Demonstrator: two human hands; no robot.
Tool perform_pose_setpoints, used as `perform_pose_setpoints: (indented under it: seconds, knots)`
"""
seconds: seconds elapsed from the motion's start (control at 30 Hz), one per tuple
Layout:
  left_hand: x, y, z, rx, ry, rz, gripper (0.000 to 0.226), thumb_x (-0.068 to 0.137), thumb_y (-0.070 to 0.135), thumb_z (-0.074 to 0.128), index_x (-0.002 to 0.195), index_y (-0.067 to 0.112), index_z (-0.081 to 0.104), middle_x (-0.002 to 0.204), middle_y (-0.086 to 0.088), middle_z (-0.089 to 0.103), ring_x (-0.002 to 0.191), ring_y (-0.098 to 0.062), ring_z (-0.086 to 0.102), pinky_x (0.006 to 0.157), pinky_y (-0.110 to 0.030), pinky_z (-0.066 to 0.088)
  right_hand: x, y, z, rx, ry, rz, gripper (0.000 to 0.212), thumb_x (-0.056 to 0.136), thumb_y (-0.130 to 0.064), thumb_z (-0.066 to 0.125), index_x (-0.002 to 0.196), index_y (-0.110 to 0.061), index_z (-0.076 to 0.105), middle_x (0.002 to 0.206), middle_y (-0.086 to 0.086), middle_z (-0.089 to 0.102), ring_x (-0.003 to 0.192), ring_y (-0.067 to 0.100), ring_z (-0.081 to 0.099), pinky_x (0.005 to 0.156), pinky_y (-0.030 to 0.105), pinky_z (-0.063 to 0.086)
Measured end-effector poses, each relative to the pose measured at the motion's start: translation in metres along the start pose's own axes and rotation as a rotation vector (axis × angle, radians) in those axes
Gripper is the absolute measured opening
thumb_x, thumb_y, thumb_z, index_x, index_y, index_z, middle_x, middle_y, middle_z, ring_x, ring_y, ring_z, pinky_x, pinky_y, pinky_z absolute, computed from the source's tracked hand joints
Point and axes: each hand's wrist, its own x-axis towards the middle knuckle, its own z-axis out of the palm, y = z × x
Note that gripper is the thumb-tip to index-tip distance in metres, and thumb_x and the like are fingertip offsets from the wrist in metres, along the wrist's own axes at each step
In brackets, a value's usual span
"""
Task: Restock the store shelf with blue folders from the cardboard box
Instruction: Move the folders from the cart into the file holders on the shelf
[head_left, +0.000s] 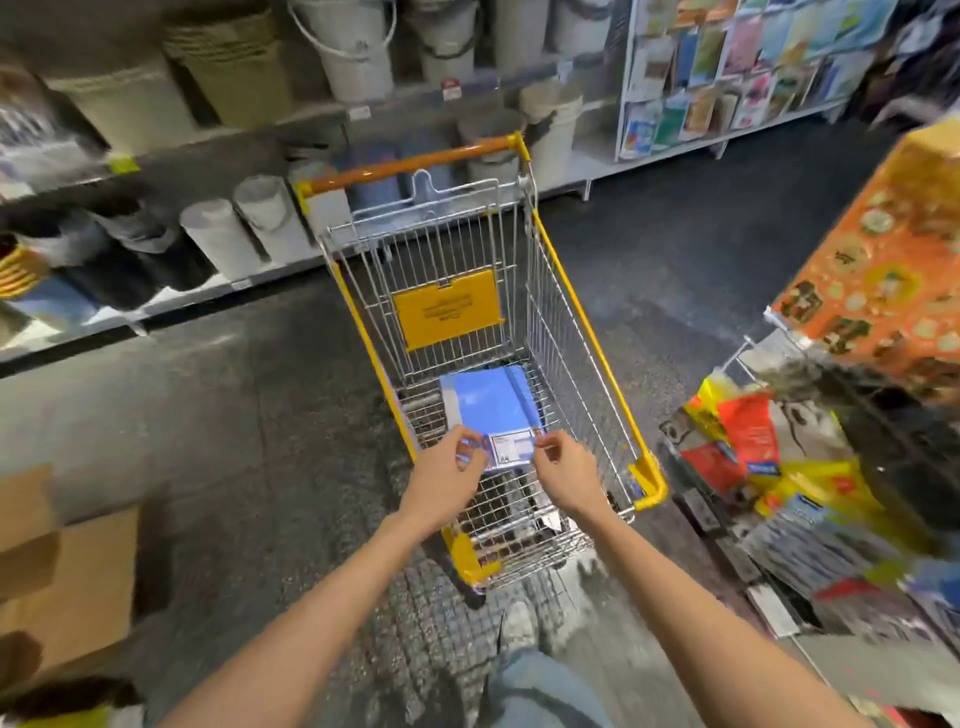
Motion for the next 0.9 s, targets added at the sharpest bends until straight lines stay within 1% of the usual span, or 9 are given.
perform_pose_setpoints:
  seconds: [0.13, 0.2, 0.33, 0.5, 0.63, 0.7, 0.77, 0.83, 0.9]
  knots:
    - [0.053, -0.004, -0.004, 0.009, -0.018, -0.090, 0.017, 0.102, 0.033, 0.054, 0.119, 0.030, 0.057, 0.111, 0.007, 0.063, 0.094, -0.005, 0.062, 0.085, -0.035, 0.055, 0.059, -0.011, 0.000, -0.080, -0.084, -0.008, 0.015, 0.097, -0.016, 0.054, 0.109, -0.012, 0.062, 0.085, -0.002, 0.061, 0.074, 0.016, 0.058, 0.062, 0.026, 0.041]
    - [0.077, -0.008, -0.005, 0.012, -0.050, -0.135, 0.017, 0.102, 0.032, 0.053, 0.119, 0.030, 0.056, 0.110, 0.005, 0.065, 0.091, -0.010, 0.064, 0.080, -0.035, 0.056, 0.082, -0.013, 0.005, -0.099, -0.137, 0.002, 0.012, 0.099, -0.013, 0.054, 0.109, -0.011, 0.060, 0.083, -0.003, 0.060, 0.066, 0.010, 0.057, 0.054, 0.016, 0.048]
    - [0.131, -0.025, 0.000, 0.015, -0.122, -0.218, 0.017, 0.102, 0.030, 0.053, 0.120, 0.029, 0.053, 0.105, -0.003, 0.066, 0.078, -0.017, 0.060, 0.068, -0.028, 0.046, 0.123, -0.011, 0.025, -0.106, -0.203, 0.060, 0.010, 0.099, -0.013, 0.055, 0.106, -0.009, 0.060, 0.091, 0.004, 0.067, 0.077, 0.021, 0.070, 0.072, 0.041, 0.062]
    - [0.212, -0.058, 0.020, 0.030, -0.140, -0.297, 0.026, 0.102, 0.020, 0.056, 0.126, 0.010, 0.058, 0.109, -0.006, 0.065, 0.088, -0.019, 0.057, 0.065, -0.022, 0.036, 0.180, 0.003, 0.056, -0.131, -0.165, 0.176, 0.012, 0.097, -0.021, 0.055, 0.105, -0.015, 0.061, 0.095, 0.007, 0.071, 0.081, 0.022, 0.068, 0.079, 0.042, 0.059]
    - [0.279, -0.096, 0.032, -0.002, -0.192, -0.478, 0.023, 0.100, 0.015, 0.058, 0.119, 0.003, 0.063, 0.107, -0.010, 0.065, 0.096, -0.023, 0.060, 0.069, -0.024, 0.034, 0.220, 0.020, 0.084, -0.133, -0.135, 0.340, 0.015, 0.094, -0.022, 0.055, 0.103, -0.014, 0.063, 0.088, 0.010, 0.073, 0.078, 0.027, 0.069, 0.077, 0.042, 0.059]
    - [0.307, -0.110, 0.034, -0.093, -0.144, -0.595, 0.013, 0.092, 0.016, 0.061, 0.097, 0.008, 0.069, 0.104, -0.016, 0.071, 0.093, -0.026, 0.065, 0.074, -0.029, 0.044, 0.232, 0.016, 0.092, -0.131, -0.124, 0.408, 0.017, 0.095, -0.022, 0.056, 0.106, -0.013, 0.065, 0.086, 0.009, 0.073, 0.075, 0.024, 0.069, 0.074, 0.037, 0.059]
    - [0.335, -0.132, 0.041, -0.187, -0.067, -0.701, 0.016, 0.082, 0.027, 0.060, 0.083, 0.013, 0.066, 0.096, -0.020, 0.070, 0.090, -0.028, 0.065, 0.081, -0.035, 0.050, 0.247, 0.013, 0.102, -0.134, -0.136, 0.435, 0.018, 0.098, -0.019, 0.055, 0.108, -0.009, 0.065, 0.081, 0.006, 0.068, 0.069, 0.020, 0.062, 0.063, 0.017, 0.050]
    - [0.357, -0.154, 0.049, -0.204, -0.067, -0.780, 0.028, 0.087, 0.030, 0.063, 0.106, 0.010, 0.067, 0.110, -0.015, 0.069, 0.103, -0.032, 0.064, 0.093, -0.041, 0.053, 0.263, 0.017, 0.114, -0.143, -0.160, 0.452, 0.016, 0.100, -0.014, 0.054, 0.110, -0.007, 0.063, 0.082, 0.005, 0.063, 0.066, 0.015, 0.055, 0.049, 0.006, 0.036]
    - [0.368, -0.168, 0.055, -0.188, -0.060, -0.809, 0.032, 0.095, 0.026, 0.061, 0.122, 0.009, 0.063, 0.118, -0.012, 0.066, 0.109, -0.033, 0.062, 0.097, -0.043, 0.052, 0.272, 0.020, 0.121, -0.132, -0.178, 0.480, 0.019, 0.099, -0.013, 0.055, 0.114, -0.004, 0.062, 0.092, 0.008, 0.066, 0.072, 0.015, 0.057, 0.050, 0.007, 0.034]
